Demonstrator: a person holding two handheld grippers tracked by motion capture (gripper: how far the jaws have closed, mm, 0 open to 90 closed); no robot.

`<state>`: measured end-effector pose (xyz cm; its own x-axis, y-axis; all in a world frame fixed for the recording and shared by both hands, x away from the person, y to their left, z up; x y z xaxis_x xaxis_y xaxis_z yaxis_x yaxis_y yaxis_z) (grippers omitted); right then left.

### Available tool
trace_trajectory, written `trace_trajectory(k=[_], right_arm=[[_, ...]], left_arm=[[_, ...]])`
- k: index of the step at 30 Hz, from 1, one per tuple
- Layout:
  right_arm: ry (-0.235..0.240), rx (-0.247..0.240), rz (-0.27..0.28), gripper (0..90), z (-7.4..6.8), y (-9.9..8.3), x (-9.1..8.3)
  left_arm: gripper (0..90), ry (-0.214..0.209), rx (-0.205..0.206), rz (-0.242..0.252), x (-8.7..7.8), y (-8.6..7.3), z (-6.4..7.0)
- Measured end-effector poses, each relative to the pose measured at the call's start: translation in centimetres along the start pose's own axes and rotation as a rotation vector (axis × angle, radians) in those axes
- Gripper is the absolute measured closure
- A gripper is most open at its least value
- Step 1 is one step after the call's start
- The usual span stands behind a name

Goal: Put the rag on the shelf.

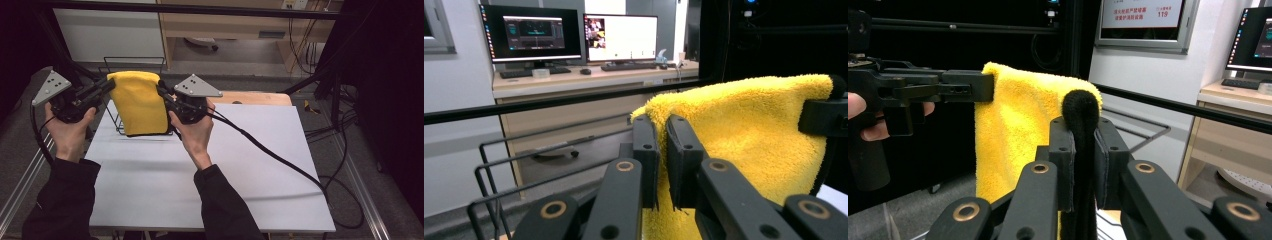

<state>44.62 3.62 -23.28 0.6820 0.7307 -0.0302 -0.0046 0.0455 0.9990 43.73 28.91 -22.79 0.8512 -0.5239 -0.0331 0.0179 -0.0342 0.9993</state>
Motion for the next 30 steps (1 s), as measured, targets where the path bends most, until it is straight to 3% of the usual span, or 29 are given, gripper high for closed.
trace_trajectory(k=[13, 30], right_arm=[[-0.007, -0.022, 0.039, 81.3, -0.2, 2.1, 1.5], [-0.006, -0.043, 0.076, 81.4, -0.7, 5.2, 3.3]], left_arm=[[83.8, 0.017, 0.003, 0.057, -0.3, 1.7, -1.1], [83.8, 0.057, 0.019, 0.088, -0.4, 4.9, -2.9]])
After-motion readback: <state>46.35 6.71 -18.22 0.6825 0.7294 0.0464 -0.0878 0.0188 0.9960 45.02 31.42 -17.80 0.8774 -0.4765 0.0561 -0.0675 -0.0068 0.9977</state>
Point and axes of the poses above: each handheld gripper's, and its own axes: x roughly forward along the jaws, y roughly out of its top, z roughly to its right, the point moved 3 cm from there along x, roughly forward along the jaws
